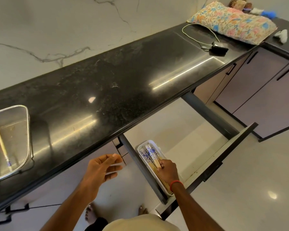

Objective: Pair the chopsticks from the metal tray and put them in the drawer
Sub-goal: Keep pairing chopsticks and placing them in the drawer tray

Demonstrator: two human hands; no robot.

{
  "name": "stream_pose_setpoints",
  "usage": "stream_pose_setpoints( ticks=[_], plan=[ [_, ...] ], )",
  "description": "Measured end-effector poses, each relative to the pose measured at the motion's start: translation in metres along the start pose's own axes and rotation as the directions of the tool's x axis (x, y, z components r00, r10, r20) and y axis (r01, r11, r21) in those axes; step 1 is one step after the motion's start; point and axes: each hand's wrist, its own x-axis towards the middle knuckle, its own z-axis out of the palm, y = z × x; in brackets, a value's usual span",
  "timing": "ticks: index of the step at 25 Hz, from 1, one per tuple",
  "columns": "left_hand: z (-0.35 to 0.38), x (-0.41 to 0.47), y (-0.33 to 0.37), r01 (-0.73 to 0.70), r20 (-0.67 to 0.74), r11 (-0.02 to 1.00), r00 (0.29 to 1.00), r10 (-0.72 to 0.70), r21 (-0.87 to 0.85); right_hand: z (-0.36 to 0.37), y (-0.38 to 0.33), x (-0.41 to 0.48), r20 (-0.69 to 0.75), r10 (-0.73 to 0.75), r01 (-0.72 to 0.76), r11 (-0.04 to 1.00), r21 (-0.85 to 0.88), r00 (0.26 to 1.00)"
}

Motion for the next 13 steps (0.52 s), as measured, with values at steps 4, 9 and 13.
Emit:
stream_pose_setpoints(
  ticks=[4,9,13],
  plan=[
    [0.0004,-0.0033,-0.0002,0.002,-0.006,1.0,1.0,-0.002,0.028,0.004,0.0024,0.0012,0.037,0.004,-0.001,0.996,-0.089,0.999],
    [-0.0015,-0.0067,0.0002,0.011,-0.014,0.999,1.0,-0.011,0.031,0.0015,0.0026,-0.0022,0.055,-0.062,0.077,0.941,-0.329,0.997],
    [-0.002,-0.0075,-0.0023,0.037,-0.026,0.999,0.999,-0.037,0.022,0.0032,0.0051,0.0015,0.098,-0.091,0.122,0.915,-0.384,0.991]
  ],
)
